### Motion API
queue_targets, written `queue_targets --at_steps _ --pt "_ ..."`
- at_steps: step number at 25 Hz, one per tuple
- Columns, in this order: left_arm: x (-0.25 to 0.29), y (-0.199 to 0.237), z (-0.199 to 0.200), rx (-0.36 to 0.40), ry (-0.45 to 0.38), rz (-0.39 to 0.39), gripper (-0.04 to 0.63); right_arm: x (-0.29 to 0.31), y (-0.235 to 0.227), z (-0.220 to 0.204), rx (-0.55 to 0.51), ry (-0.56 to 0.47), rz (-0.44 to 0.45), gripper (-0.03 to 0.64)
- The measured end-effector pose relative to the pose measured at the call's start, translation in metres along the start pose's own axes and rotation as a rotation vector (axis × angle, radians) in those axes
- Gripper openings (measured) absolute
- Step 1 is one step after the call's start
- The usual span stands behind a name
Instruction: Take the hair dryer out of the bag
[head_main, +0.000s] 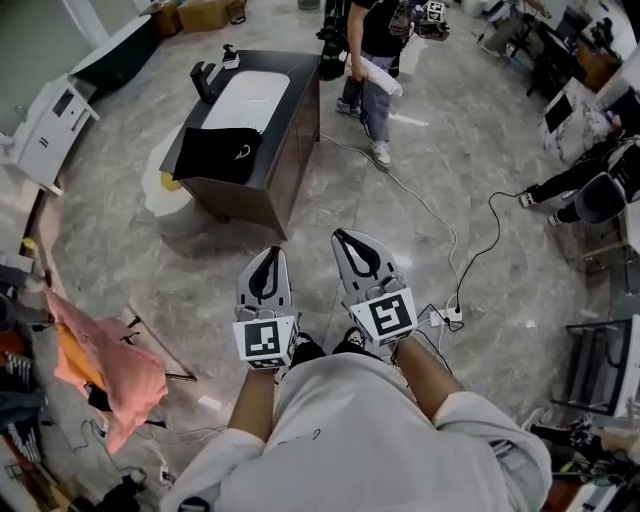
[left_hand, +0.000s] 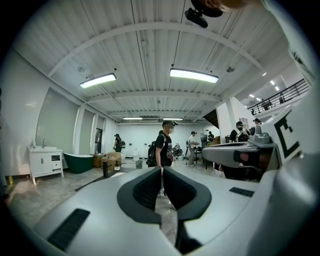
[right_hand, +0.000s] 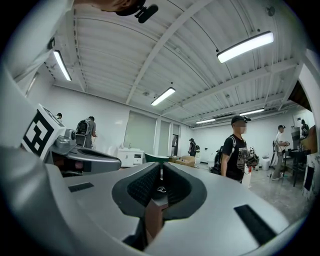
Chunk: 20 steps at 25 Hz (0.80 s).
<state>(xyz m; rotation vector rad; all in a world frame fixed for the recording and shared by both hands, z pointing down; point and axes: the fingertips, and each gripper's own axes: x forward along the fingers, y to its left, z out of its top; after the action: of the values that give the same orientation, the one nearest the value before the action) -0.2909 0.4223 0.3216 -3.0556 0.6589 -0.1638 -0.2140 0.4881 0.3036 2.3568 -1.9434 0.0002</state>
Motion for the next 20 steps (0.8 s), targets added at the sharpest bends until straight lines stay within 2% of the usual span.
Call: queue_targets --at_steps 9,12,15,20 --pt "-0.019 0.035 -0.008 -0.017 0.002 -0.007 0.027 0.025 0.042 0.002 0.0 0.035 0.028 0.021" --pt "-0.023 0.05 -0.012 -0.029 0.004 -0.008 0.074 0.036 0.055 0.001 -0.023 0.031 0.041 0.035" --pt "-0.027 0.063 -0.015 -0.04 0.002 -0.015 0.081 0.044 0.067 0.001 -0.028 0.049 0.042 0.046" --pt "-0.03 0.08 -0.031 -0.052 0.026 -0.04 0.081 0.057 0.077 -0.008 -0.102 0.024 0.044 0.061"
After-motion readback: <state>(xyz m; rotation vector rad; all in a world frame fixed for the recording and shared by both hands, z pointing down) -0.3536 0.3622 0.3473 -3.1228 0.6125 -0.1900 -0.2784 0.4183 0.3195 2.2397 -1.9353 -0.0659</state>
